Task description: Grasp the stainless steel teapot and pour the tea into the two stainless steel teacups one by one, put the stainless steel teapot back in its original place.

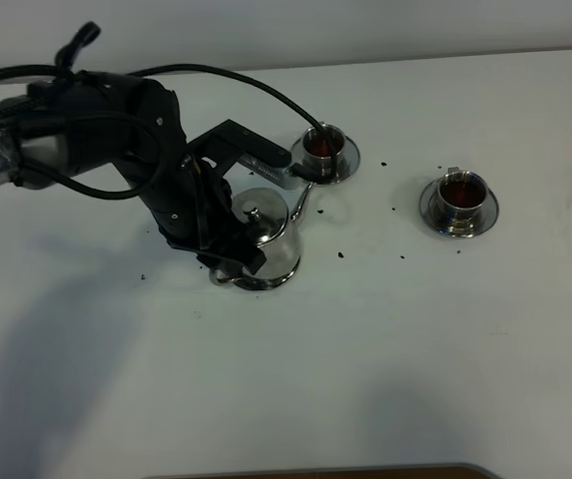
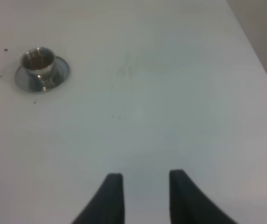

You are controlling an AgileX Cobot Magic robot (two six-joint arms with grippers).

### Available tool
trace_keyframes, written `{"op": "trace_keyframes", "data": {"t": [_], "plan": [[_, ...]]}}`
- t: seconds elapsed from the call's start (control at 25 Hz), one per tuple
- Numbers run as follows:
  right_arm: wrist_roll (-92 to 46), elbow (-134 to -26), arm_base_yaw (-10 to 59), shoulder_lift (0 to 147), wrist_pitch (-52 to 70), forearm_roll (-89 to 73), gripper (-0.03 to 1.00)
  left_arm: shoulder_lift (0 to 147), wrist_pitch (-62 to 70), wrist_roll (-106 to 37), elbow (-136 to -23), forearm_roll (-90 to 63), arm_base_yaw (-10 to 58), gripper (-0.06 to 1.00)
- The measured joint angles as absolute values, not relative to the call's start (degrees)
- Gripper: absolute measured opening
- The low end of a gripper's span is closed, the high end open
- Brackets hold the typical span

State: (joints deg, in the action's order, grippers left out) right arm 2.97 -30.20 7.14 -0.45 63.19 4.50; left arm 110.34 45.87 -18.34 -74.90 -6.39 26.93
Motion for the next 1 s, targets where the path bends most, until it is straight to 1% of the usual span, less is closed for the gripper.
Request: {"op": "trace_keyframes", "data": {"t": [0.16, 0.4, 0.52, 0.68, 0.84, 1.0], "plan": [[2.97, -30.20, 7.14, -0.45, 63.19, 4.50, 0.24, 108.16, 53.52, -17.56, -74.90, -7.03, 26.93, 0.44], [2.97, -30.20, 7.14, -0.45, 63.19, 4.50, 0.24, 102.54, 66.65, -9.74, -74.90, -4.97, 26.98, 0.41], [2.97, -30.20, 7.14, -0.45, 63.19, 4.50, 0.24, 98.76, 68.51, -7.76, -72.91, -1.98, 26.98, 0.38], [2.97, -30.20, 7.14, -0.45, 63.19, 4.50, 0.24, 91.44, 68.51, -4.06, -65.37, 0.67, 26.98, 0.36], [2.97, -30.20, 7.14, -0.45, 63.19, 4.50, 0.24, 81.98, 67.96, -2.11, -54.39, 0.85, 26.98, 0.36], [2.97, -30.20, 7.14, -0.45, 63.19, 4.50, 0.24, 71.83, 63.59, -1.87, -42.75, 0.55, 26.98, 0.36]]}}
